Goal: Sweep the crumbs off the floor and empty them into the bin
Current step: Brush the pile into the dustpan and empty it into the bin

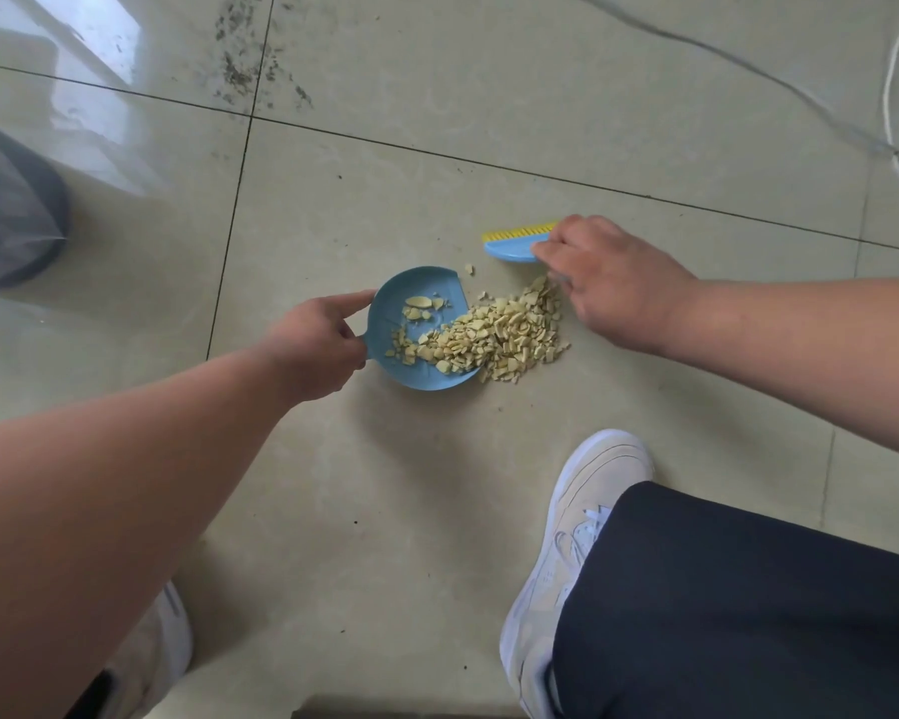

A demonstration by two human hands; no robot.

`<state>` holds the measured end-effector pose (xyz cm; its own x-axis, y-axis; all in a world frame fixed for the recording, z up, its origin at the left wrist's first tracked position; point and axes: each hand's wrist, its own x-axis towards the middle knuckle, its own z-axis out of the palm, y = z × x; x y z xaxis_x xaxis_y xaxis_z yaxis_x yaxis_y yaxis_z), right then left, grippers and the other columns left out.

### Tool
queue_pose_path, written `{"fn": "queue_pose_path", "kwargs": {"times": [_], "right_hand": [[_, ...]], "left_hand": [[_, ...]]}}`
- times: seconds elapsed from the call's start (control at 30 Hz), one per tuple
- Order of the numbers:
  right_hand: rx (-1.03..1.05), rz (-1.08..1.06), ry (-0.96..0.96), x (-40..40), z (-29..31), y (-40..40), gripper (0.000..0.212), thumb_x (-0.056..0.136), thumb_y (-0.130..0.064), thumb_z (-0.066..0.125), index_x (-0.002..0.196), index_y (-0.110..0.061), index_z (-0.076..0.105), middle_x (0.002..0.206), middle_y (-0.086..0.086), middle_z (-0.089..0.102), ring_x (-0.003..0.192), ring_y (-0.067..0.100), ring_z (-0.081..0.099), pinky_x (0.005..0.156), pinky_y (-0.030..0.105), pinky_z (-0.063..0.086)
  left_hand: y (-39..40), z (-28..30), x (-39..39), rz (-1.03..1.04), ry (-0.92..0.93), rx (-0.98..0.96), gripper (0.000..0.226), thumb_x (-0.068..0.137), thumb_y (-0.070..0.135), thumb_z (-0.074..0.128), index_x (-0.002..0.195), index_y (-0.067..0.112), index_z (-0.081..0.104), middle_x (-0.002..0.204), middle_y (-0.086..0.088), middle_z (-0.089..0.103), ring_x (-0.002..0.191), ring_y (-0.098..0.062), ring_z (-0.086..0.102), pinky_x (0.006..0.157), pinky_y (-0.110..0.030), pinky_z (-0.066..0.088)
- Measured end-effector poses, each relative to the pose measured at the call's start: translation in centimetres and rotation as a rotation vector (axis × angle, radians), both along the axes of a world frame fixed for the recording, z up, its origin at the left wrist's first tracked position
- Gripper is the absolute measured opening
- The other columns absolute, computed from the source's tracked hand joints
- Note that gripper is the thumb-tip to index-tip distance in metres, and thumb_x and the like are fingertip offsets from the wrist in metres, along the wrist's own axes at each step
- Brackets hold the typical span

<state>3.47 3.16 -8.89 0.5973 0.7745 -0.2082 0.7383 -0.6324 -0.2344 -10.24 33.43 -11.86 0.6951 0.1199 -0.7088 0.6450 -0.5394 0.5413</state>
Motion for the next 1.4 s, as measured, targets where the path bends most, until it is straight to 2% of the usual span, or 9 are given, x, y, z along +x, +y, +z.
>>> {"fn": "queue_pose_path", "kwargs": {"times": [0.13,0.37,0.5,0.57,0.73,0.9,1.1,1.23,1.4], "right_hand": [[-0.040,0.097,0.015,-1.7,-0.9,1.2,0.032,0.092,-0.012,0.046,0.118,-0.002,0.063,0.111,0.020,0.057,0.095,0.040,0.054,0.079,0.053,0.056],[0.046,0.246,0.137,-5.9,-0.1,2.2,0.042,0.092,-0.007,0.051,0.132,-0.004,0.061,0.121,0.019,0.061,0.101,0.039,0.059,0.085,0.050,0.057],[0.082,0.073,0.051,-2.4,0.5,-0.4,0.034,0.096,-0.013,0.053,0.125,-0.001,0.065,0.113,0.022,0.062,0.097,0.041,0.060,0.094,0.047,0.049],[-0.001,-0.037,0.021,-0.6,0.8,-2.5,0.036,0.099,-0.019,0.047,0.128,-0.004,0.062,0.114,0.022,0.058,0.099,0.043,0.057,0.091,0.051,0.051],[-0.144,-0.127,0.049,-1.9,0.8,-4.5,0.033,0.097,-0.022,0.047,0.121,-0.006,0.061,0.111,0.018,0.053,0.098,0.042,0.055,0.082,0.054,0.054],[-0.043,0.043,0.141,-6.7,-0.6,-1.6,0.028,0.093,-0.009,0.060,0.120,-0.003,0.063,0.112,0.018,0.057,0.096,0.039,0.056,0.087,0.051,0.053],[0.067,0.170,0.195,-8.0,-0.7,3.4,0.023,0.093,-0.008,0.055,0.115,-0.007,0.062,0.111,0.013,0.056,0.094,0.033,0.054,0.085,0.049,0.052],[0.106,0.100,0.235,-6.4,0.6,3.8,0.028,0.098,-0.019,0.049,0.116,-0.006,0.066,0.107,0.014,0.057,0.091,0.033,0.058,0.082,0.047,0.053],[0.146,-0.228,0.325,-3.2,4.3,4.4,0.030,0.100,-0.018,0.058,0.128,-0.012,0.069,0.111,0.012,0.065,0.101,0.029,0.062,0.088,0.027,0.042]], "left_hand": [[0.1,-0.1,0.0,0.003,-0.002,0.000,0.068,0.098,0.016,0.064,0.159,0.043,0.051,0.092,-0.011,0.081,0.052,-0.017,0.062,0.044,-0.020,0.049],[0.2,-0.3,-0.2,0.014,-0.007,-0.015,0.068,0.097,0.013,0.065,0.158,0.042,0.054,0.093,-0.015,0.081,0.051,-0.017,0.060,0.041,-0.017,0.046],[0.5,0.0,-0.1,-0.011,-0.016,-0.007,0.069,0.097,0.015,0.065,0.158,0.044,0.054,0.093,-0.014,0.081,0.053,-0.018,0.060,0.044,-0.020,0.048],[0.7,0.0,0.1,-0.022,-0.013,0.003,0.069,0.096,0.016,0.065,0.158,0.045,0.054,0.092,-0.011,0.080,0.052,-0.016,0.060,0.048,-0.022,0.049],[0.7,0.1,0.1,-0.010,-0.002,0.012,0.069,0.096,0.016,0.066,0.158,0.044,0.054,0.092,-0.012,0.081,0.049,-0.015,0.058,0.039,-0.016,0.045],[0.1,0.0,-0.2,-0.018,0.012,0.010,0.069,0.096,0.017,0.066,0.158,0.045,0.053,0.091,-0.009,0.081,0.049,-0.014,0.060,0.040,-0.017,0.045],[-0.5,-0.5,-0.4,0.001,0.005,-0.024,0.068,0.097,0.014,0.067,0.158,0.042,0.055,0.089,-0.012,0.080,0.047,-0.015,0.058,0.038,-0.017,0.043],[0.2,-0.4,-0.5,0.022,-0.010,-0.059,0.068,0.095,0.011,0.066,0.153,0.046,0.059,0.083,-0.010,0.078,0.043,-0.008,0.051,0.044,-0.020,0.044],[1.9,0.1,-0.3,0.129,-0.037,-0.131,0.068,0.093,0.011,0.068,0.152,0.043,0.060,0.075,-0.002,0.073,0.054,-0.020,0.049,0.047,-0.025,0.042]]}}
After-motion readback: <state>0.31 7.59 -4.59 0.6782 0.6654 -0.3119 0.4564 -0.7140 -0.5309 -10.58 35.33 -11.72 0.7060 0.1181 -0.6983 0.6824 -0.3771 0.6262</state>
